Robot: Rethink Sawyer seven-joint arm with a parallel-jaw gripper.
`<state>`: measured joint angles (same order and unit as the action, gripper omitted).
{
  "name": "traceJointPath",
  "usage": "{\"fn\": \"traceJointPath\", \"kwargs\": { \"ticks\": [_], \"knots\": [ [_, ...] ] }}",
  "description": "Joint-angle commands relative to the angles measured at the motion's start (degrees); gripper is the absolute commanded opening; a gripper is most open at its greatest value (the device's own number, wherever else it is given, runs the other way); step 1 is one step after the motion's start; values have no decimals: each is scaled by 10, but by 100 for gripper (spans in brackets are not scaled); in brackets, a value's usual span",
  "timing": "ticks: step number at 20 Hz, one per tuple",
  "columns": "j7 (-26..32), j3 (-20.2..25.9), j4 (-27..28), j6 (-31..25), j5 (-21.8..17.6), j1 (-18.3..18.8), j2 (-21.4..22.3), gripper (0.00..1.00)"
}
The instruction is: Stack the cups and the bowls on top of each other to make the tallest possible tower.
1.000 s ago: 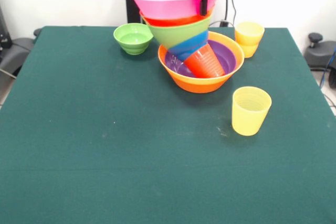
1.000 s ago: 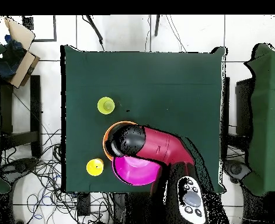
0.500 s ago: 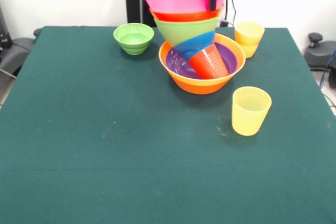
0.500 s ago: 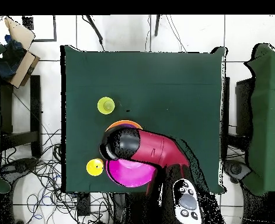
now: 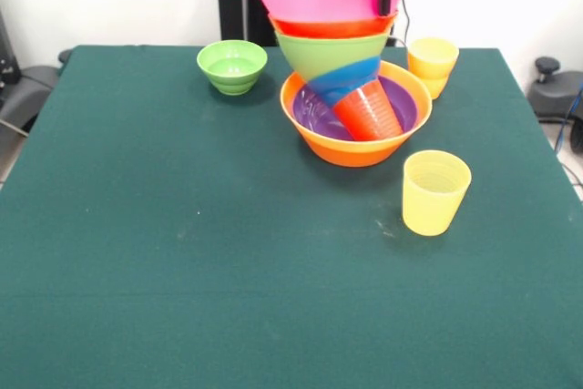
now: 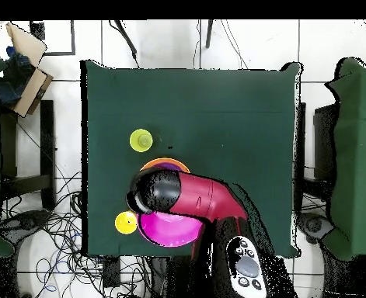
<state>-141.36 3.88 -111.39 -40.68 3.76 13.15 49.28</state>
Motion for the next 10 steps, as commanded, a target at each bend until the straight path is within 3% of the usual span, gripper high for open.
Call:
{"fn": "traceJointPath", "kwargs": {
  "ticks": [1, 10],
  "knots": [
    [27, 67, 24, 17, 14, 15, -3, 0],
    [4, 29, 86, -14, -31, 1, -9, 0]
  ]
}}
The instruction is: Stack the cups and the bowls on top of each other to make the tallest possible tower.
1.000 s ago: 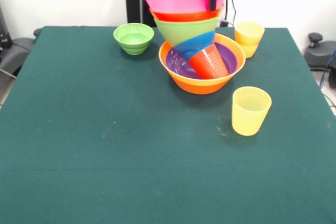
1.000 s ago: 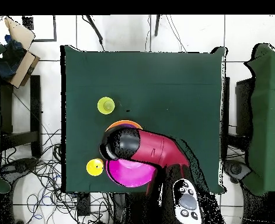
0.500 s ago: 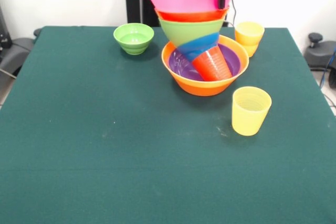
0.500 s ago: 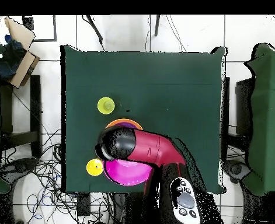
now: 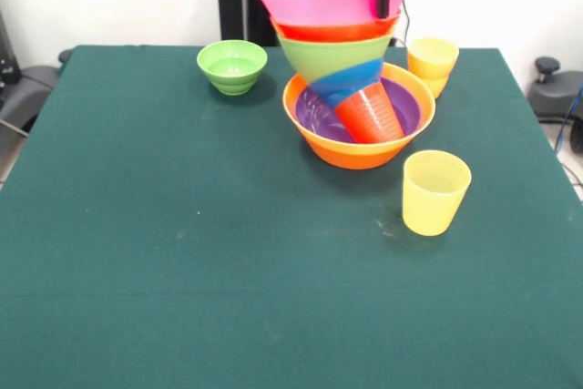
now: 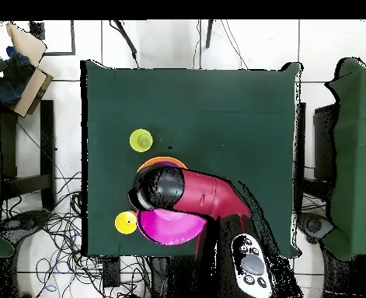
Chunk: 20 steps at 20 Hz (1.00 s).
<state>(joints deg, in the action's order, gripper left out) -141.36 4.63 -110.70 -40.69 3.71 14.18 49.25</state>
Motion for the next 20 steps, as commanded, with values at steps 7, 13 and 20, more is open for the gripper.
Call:
{"fn": "traceJointPath", "kwargs": {
  "ticks": [7, 13, 20],
  "knots": [
    [-7, -6, 114, 3, -60, -16, -44, 0],
    [-1, -1, 126, 8, -62, -6, -60, 0],
    [31, 40, 130, 36, -44, 13, -72, 0]
  ]
}}
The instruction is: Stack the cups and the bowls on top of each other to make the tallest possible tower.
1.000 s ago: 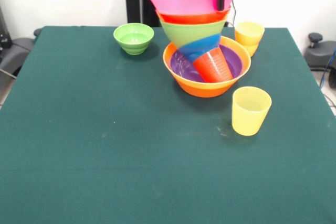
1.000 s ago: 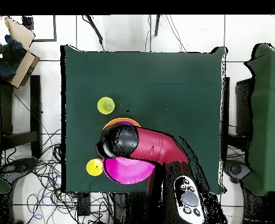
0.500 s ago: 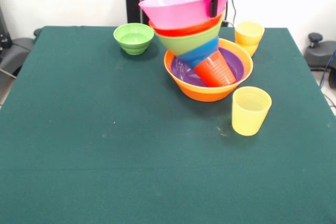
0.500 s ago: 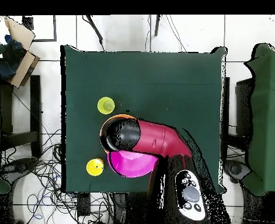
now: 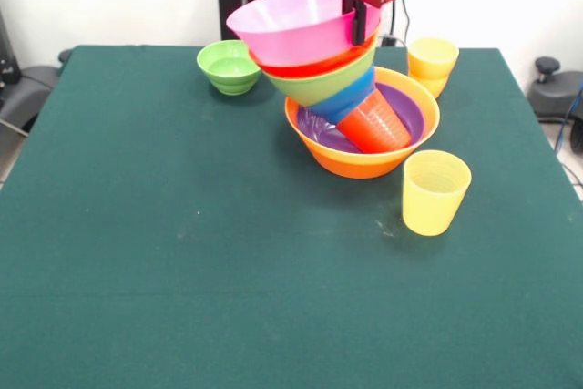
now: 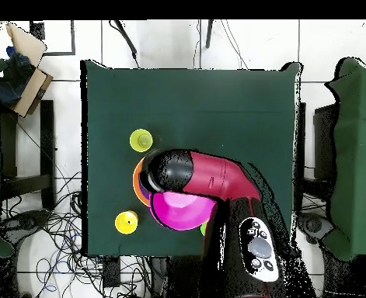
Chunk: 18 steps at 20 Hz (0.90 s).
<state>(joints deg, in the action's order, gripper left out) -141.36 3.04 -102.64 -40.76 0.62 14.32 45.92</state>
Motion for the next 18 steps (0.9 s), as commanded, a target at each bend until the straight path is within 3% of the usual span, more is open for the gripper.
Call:
{"fn": "traceJointPath", "kwargs": {
  "ticks": [1, 5, 11, 12, 18],
  "knots": [
    [32, 59, 50, 36, -11, 13, -39, 0],
    [38, 68, 58, 27, -9, 18, -43, 0],
    [6, 47, 63, -4, -12, -4, -33, 0],
    [0, 41, 66, -13, -15, -9, -29, 100],
    [-27, 36, 60, -58, 13, -15, 1, 100]
  ]
}}
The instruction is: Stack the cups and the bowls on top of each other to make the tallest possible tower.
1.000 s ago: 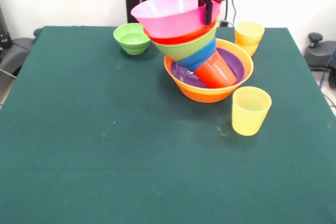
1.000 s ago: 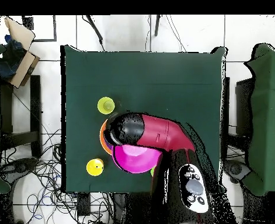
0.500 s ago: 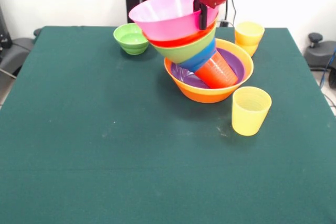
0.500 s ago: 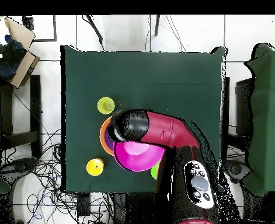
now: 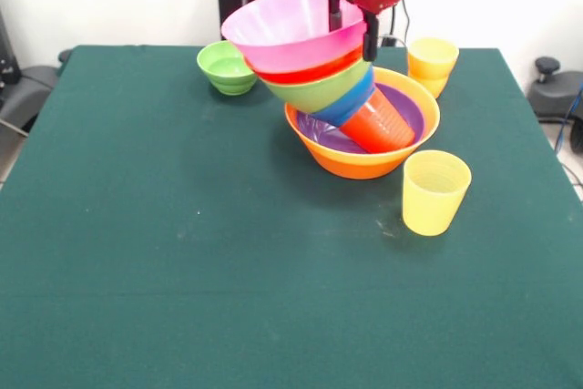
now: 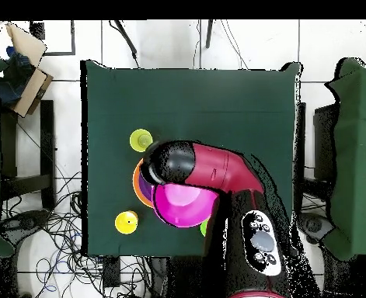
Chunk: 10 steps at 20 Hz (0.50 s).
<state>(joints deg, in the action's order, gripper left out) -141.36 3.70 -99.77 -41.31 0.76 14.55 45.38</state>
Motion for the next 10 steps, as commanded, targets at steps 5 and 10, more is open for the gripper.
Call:
{"fn": "traceJointPath", "kwargs": {
  "ticks": [5, 10],
  "knots": [
    [-26, 31, 41, -78, 21, -17, 15, 100],
    [-26, 34, 33, -121, 36, -18, 51, 100]
  ]
}}
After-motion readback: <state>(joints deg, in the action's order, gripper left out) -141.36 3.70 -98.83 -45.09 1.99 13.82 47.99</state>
